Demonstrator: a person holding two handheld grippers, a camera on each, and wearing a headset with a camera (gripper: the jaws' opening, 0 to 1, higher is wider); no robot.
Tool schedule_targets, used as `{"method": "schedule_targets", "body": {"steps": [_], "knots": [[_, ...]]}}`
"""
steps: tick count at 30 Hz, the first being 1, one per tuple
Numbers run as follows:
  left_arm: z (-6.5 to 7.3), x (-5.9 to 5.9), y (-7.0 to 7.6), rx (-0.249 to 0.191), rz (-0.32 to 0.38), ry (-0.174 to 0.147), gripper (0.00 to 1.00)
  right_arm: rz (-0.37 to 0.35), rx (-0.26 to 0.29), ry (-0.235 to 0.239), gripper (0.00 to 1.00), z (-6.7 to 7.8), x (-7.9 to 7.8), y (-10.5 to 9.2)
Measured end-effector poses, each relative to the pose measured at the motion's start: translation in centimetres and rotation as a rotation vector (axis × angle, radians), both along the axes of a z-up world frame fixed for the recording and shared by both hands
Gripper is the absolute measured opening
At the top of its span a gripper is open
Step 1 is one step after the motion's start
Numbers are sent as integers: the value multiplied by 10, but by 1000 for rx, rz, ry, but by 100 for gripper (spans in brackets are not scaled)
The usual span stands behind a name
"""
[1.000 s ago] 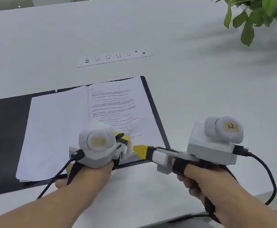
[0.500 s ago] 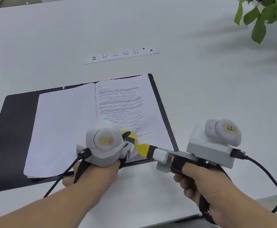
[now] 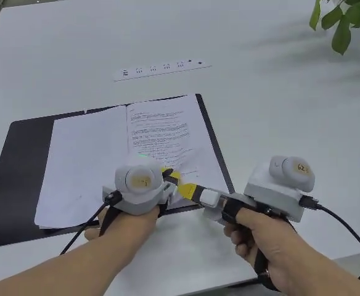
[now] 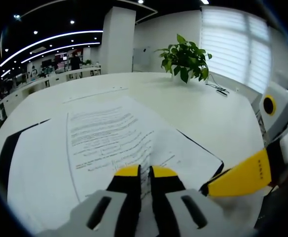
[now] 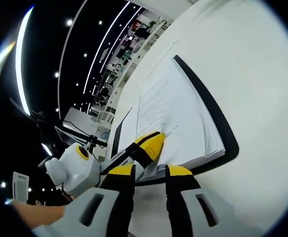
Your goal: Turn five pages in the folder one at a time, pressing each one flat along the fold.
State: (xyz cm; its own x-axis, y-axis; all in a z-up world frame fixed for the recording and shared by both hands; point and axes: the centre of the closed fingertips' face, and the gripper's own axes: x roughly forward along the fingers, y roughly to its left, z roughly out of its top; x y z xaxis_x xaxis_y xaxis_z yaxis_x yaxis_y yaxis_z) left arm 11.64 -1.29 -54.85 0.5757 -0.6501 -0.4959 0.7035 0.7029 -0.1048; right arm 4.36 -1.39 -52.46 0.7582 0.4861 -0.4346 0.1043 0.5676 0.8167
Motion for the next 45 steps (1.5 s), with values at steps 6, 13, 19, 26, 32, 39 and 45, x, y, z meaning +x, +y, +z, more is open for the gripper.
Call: {"method": "schedule_targets", "body": {"steps": [6, 13, 19, 26, 32, 39, 45], "knots": [[0, 0, 0, -4, 4, 1, 6, -31, 24, 40, 20, -7, 1, 0], [0, 0, 0, -9, 6, 1, 6, -108, -6, 108, 3, -16, 3, -4], [-1, 1, 0, -7, 2, 1, 6, -124, -10, 109, 0, -14, 3, -2], [0, 0, -1, -10, -1, 12, 7, -148, -30, 105, 0, -17, 2, -4], [4, -2, 4, -33, 10, 73, 7, -164, -58, 77, 0, -11, 1, -5], [27, 3, 23, -58, 28, 47, 12, -150, -116, 12, 0, 5, 3, -1], [53, 11, 47, -100, 65, 20, 15, -136, -188, -66, 0, 24, 7, 6]]}}
